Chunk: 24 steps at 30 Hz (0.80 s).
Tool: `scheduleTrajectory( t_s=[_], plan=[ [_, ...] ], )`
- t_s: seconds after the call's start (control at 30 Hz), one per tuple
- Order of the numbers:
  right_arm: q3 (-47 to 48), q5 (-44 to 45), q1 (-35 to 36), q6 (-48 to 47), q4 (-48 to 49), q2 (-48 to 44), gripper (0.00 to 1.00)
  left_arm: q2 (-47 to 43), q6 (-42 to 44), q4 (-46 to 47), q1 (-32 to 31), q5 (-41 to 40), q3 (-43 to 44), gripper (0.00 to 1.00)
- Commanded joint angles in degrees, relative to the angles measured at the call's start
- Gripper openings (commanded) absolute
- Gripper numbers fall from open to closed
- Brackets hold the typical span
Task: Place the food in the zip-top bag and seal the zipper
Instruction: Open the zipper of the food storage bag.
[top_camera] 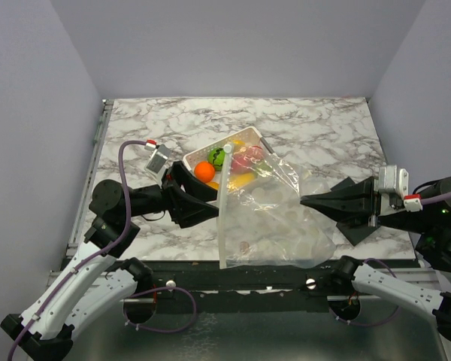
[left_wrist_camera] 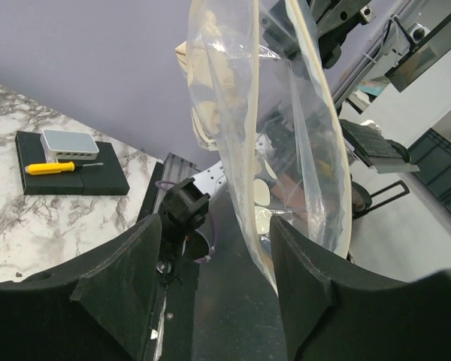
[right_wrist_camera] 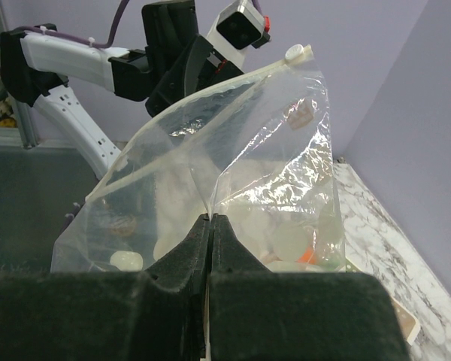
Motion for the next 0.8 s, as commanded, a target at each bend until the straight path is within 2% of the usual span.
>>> scheduleTrajectory(
  t_s=[0.0,0.2,0.33,0.43,0.47,0.67,0.77],
  plan=[
    [-0.72,-1.25,0.36,0.93,2.72,1.06,0.01,-0.52,-0.39,1.83,-0.02,2.48,-0.99,0.58],
    [-1.58,-1.02,0.36,1.0,3.7,1.54,0.01,-0.56,-1.04,2.76,-0.02,2.57,-0.94,0.46],
    [-2.39,-0.47,0.36,1.13,3.98,1.71,0.01,-0.53,-1.27,3.11,-0.02,2.68,-0.36,0.35],
    [-3.15,-0.27,0.36,1.48,4.53,1.47,0.01,-0.42,-1.4,3.2,-0.04,2.84,0.01,0.15],
    [-3.33,-0.16,0.36,1.6,4.72,1.32,0.01,-0.39,-1.44,3.16,-0.02,2.72,0.1,0.02],
    [-3.63,3.2,0.36,1.93,3.54,0.6,0.01,-0.54,-0.92,1.83,-0.02,0.66,0.26,0.0],
    [-4.07,5.53,0.39,2.51,2.69,0.1,0.07,-0.14,1.39,-2.68,-0.02,-1.65,1.39,0.0]
  ],
)
